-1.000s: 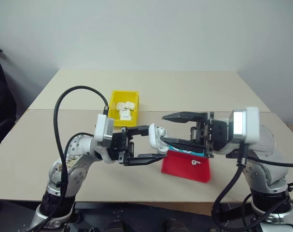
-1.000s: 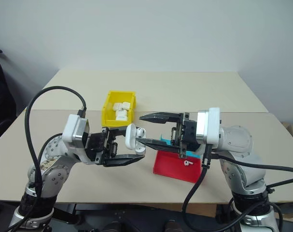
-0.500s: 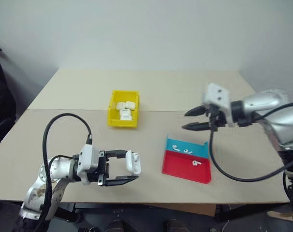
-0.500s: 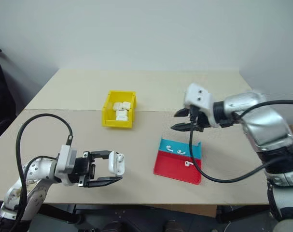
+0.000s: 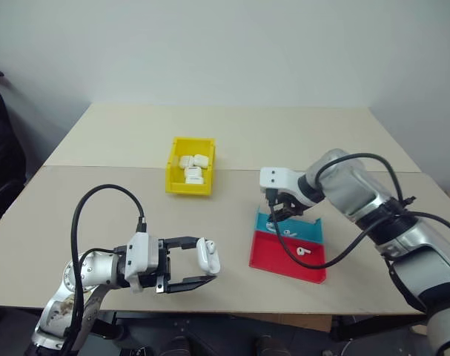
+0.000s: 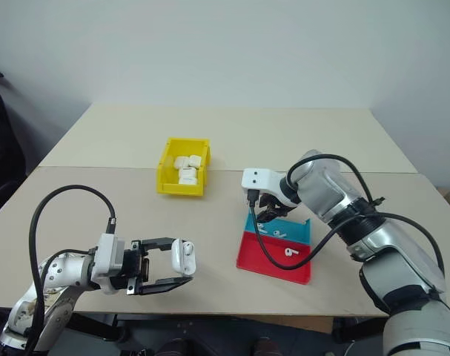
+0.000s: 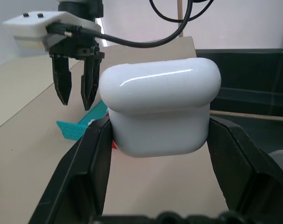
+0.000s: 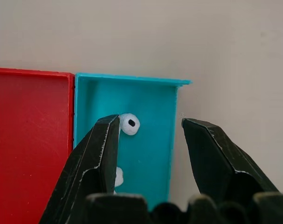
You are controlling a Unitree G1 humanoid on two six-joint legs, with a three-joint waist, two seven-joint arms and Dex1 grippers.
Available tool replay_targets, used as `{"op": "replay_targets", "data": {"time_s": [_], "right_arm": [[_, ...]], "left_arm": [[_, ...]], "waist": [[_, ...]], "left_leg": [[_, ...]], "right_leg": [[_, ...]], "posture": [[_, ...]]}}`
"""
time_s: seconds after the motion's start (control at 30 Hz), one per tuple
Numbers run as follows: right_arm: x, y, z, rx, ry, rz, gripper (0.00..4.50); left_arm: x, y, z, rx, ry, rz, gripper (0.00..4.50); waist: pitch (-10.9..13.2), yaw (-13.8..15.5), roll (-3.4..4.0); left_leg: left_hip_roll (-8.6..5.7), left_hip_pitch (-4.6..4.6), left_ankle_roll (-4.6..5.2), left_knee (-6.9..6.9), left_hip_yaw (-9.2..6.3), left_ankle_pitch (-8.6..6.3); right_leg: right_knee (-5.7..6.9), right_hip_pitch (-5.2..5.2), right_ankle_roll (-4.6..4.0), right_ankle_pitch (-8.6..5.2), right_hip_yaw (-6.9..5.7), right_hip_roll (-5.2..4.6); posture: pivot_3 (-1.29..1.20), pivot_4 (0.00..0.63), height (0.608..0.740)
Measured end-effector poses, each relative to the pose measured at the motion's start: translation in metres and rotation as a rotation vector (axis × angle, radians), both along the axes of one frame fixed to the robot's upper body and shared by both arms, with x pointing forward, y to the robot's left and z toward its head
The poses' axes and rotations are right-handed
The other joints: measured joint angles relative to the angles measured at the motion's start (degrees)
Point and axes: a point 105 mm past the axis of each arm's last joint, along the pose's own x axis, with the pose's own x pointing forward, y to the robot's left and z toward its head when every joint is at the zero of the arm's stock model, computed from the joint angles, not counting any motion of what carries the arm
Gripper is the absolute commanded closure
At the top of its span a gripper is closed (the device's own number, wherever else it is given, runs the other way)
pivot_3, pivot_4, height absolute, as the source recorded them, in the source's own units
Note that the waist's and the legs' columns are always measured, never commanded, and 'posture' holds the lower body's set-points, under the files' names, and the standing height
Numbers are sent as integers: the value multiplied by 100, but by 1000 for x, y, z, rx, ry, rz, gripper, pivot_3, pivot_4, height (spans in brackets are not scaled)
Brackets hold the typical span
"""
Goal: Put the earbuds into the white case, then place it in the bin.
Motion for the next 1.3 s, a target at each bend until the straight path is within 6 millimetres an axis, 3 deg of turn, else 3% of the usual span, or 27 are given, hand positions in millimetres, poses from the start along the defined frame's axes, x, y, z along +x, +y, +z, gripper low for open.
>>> {"op": "replay_targets", "data": {"time_s": [0.73,1.3], "right_arm": [[3,10,-17,-87,14,-8,1899],[6,2,-25,-148,-11,-27,1899]], "left_arm": [[1,-3,-1,5,-33,15,1720],[2,-5,-4,11,-27,15,1720]], "waist": [[-2,-10,4],[-3,-12,4]], "left_leg": [[0,-8,0,1,0,1],[0,-8,-2,4,-1,2]], "right_leg": [[12,-14,-1,1,0,2],[18,-14,-1,1,0,3]], "posture": [[0,150,740],[0,150,740]]}}
